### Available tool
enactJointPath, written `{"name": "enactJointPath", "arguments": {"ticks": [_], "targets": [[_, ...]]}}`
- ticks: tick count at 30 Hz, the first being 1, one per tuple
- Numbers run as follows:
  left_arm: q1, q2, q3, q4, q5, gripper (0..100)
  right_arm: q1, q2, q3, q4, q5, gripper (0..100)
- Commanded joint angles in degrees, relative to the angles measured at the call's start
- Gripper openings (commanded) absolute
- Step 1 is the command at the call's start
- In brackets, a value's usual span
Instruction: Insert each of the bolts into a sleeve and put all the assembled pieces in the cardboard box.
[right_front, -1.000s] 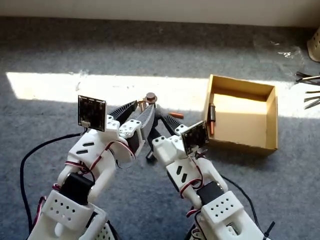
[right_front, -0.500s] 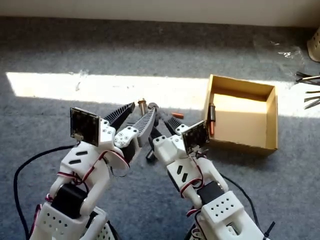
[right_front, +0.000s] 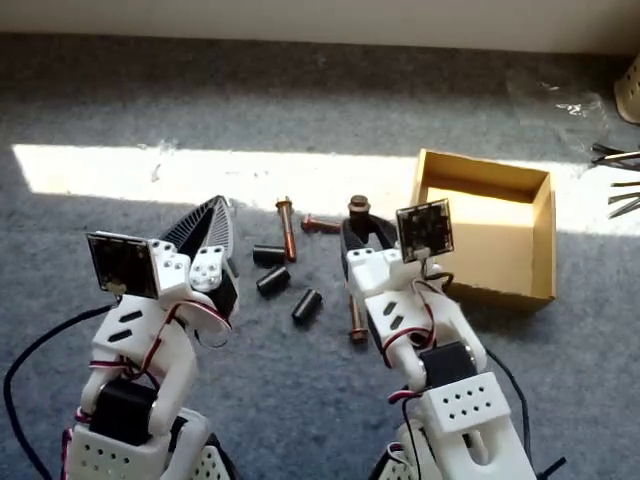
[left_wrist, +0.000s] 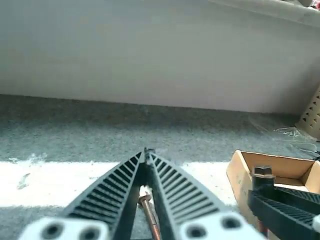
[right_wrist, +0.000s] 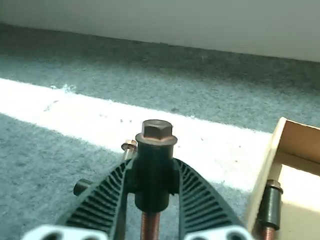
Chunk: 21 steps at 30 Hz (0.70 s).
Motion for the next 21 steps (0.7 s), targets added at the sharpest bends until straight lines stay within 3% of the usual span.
{"name": "enactJointPath", "arguments": {"ticks": [1, 9, 21], "targets": [[-4.88, -0.31, 0.92, 0.26, -0.97, 1, 2.68, -0.84, -8.13, 6.2, -0.26, 0.5], [-12.97, -0.48, 8.57, 0.09, -12.66, 1, 3.3, -0.84, -13.49, 16.57, 7.65, 0.5], [-13.23, -0.48, 10.33, 0.09, -13.54, 1, 13.67, -0.57, -21.58, 25.27, 8.53, 0.5]]}}
